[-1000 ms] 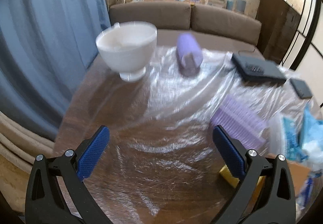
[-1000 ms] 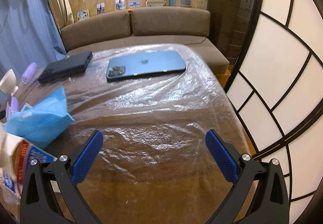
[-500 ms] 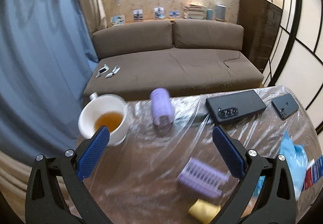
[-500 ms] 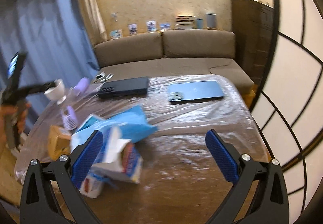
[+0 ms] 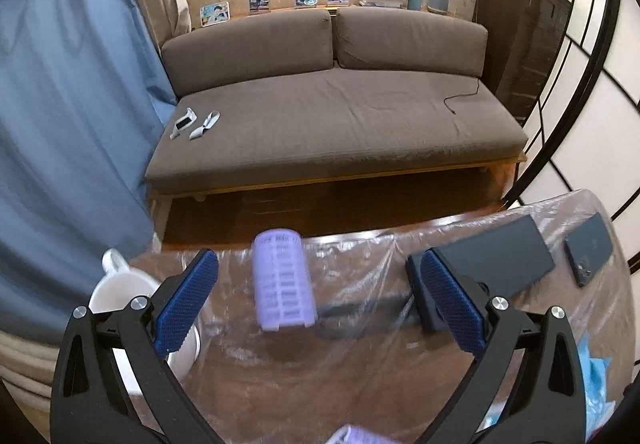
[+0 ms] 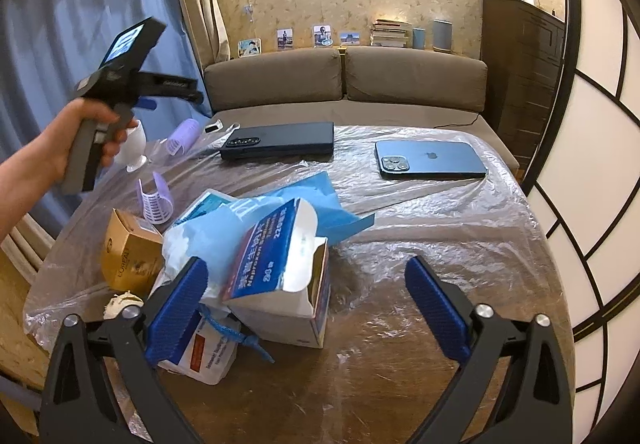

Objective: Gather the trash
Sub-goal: 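Grasp the purple hair curler with the left tool while the right tool grasps the Naproxen box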

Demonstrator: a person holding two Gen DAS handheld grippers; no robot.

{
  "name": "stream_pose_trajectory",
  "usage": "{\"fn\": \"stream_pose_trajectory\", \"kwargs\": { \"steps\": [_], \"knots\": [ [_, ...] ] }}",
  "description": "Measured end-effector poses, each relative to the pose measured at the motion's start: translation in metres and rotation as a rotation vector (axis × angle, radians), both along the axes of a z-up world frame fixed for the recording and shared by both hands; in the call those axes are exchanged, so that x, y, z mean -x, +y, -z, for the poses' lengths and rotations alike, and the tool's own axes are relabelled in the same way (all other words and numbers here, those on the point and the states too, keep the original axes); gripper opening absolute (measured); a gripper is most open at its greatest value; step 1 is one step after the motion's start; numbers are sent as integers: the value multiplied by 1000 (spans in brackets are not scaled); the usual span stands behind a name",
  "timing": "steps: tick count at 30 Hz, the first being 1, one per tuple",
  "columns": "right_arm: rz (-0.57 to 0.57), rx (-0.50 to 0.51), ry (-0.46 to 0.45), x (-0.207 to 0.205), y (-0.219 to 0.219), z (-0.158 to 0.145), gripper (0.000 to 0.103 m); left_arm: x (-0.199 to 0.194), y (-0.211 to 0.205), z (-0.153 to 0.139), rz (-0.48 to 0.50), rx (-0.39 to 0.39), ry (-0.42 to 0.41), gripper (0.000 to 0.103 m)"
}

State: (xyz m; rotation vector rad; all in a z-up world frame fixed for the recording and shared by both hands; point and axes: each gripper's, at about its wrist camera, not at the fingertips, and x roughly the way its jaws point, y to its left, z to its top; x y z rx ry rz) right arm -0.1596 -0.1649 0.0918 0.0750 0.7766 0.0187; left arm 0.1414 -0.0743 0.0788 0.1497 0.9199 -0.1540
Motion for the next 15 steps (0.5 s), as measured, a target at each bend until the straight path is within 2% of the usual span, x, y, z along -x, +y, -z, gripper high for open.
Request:
{"fn": "stream_pose_trajectory", "kwargs": {
  "steps": [4,6,10,15],
  "knots": [
    [13,23,13,-3,1,7,92,-17,0,13,-5,12,71,85],
    [20,35,12,-5,1,9,92,-24,2,22,-15,27,112,76],
    [36,52,15,-10,-1,12,92,-30,6,35,-41,29,153,76],
    [57,49,20,-13,-3,16,92,-30,7,36,-39,-18,132,76]
  ]
}}
